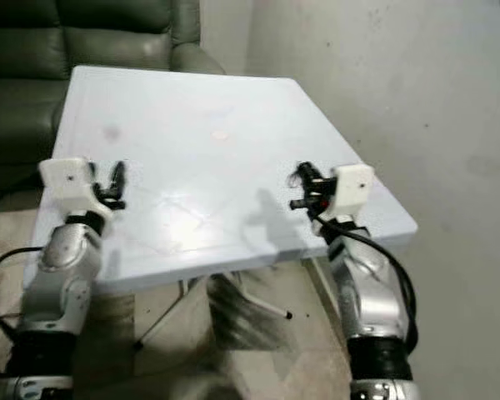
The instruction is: Hang keys on a hook
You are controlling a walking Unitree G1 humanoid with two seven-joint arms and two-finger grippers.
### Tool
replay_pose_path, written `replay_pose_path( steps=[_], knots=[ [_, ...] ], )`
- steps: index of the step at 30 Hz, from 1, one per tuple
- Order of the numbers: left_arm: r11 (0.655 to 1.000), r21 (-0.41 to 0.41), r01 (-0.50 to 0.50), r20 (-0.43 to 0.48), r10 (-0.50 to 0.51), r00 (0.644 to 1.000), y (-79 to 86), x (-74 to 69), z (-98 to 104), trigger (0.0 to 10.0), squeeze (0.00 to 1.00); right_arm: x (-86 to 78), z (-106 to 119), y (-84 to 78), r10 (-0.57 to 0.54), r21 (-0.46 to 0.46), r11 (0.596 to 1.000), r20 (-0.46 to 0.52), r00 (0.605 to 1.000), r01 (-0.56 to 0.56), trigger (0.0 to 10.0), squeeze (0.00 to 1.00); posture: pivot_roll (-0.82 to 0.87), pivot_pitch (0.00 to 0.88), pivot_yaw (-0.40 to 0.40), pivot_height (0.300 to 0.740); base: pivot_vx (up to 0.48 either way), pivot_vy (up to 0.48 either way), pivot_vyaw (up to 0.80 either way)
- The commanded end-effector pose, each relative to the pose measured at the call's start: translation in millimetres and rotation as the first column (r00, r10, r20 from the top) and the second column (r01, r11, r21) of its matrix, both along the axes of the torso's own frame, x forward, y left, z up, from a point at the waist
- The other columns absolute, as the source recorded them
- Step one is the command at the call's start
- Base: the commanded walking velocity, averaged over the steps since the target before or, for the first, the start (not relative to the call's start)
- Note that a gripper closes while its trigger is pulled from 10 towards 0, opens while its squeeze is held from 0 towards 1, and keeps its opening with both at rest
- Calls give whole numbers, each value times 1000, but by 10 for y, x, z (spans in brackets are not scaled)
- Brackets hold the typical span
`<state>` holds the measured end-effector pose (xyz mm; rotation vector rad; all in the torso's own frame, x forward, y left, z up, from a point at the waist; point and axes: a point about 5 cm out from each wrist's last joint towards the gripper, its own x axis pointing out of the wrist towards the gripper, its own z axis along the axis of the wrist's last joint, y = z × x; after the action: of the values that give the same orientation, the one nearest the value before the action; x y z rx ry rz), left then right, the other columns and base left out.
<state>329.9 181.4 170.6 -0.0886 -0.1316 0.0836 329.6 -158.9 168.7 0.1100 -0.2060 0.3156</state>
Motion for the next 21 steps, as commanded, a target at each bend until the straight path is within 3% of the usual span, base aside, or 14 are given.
replay_pose_path(
  steps=[1, 14, 21],
  knots=[
    [999, -16, 38, -2, -38, 999, -131, 11, 23, 10000, 0, -3, 17, -118, -41, 1, 999, -3, 999, 41, 10000, 0, 105, 58, -97, 740, 0, 0, -606],
    [999, 12, 49, -14, -49, 999, -141, 43, 22, 10000, 0, -44, 4, -123, -55, -1, 998, -5, 998, 55, 10000, 0, 77, 66, -86, 740, 0, 0, -595],
    [993, 1, 114, -4, -114, 993, -189, 29, 22, 10000, 0, -67, 6, -180, -80, -9, 997, 0, 997, 80, 10000, 0, 62, 66, -74, 740, 0, 0, -587]
  ],
)
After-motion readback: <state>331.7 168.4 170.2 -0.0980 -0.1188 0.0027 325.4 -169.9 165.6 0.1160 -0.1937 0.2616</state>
